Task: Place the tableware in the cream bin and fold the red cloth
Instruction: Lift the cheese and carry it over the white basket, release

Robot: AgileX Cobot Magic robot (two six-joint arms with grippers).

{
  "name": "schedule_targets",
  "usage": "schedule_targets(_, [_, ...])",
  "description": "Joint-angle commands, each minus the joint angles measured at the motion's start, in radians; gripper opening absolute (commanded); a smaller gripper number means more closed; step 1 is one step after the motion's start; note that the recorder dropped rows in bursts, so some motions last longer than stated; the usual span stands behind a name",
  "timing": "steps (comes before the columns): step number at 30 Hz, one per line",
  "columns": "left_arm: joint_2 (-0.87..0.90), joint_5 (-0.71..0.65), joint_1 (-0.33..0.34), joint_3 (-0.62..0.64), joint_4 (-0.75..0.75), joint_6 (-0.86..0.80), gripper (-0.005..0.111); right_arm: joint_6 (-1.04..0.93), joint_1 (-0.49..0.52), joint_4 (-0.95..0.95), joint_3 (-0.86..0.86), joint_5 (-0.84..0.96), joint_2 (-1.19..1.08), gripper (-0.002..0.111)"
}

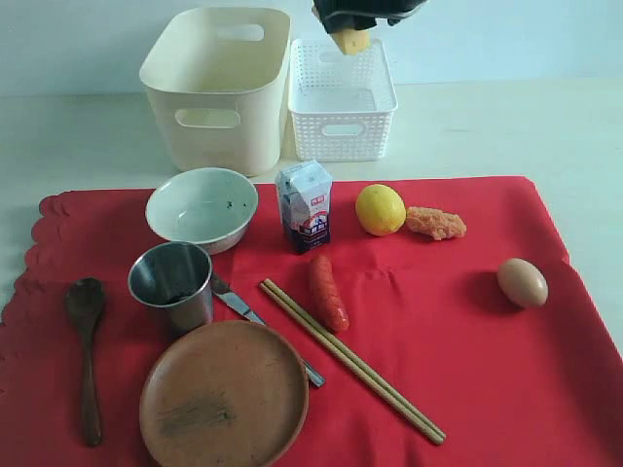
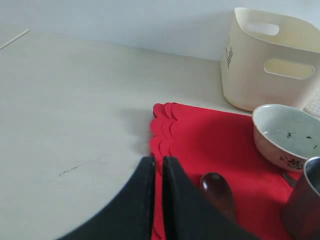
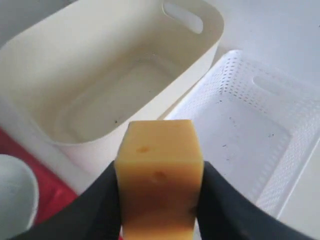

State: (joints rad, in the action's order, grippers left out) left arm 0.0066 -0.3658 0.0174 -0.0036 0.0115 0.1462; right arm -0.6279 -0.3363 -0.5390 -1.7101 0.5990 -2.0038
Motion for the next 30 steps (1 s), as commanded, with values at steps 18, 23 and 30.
schedule_targets(18, [-0.007, 0.005, 0.001, 0.004, 0.004, 0.002, 0.008, 0.002, 0.047, 0.062, -0.321, -0.139, -0.47, 0.0])
schedule_targets(23, [-0.007, 0.005, 0.001, 0.004, 0.004, 0.002, 0.008, 0.002, 0.047, 0.1, -0.321, -0.12, -0.47, 0.011])
schedule_targets(30, [-0.007, 0.005, 0.001, 0.004, 0.004, 0.002, 0.008, 0.002, 0.047, 0.099, -0.321, -0.066, -0.468, 0.03])
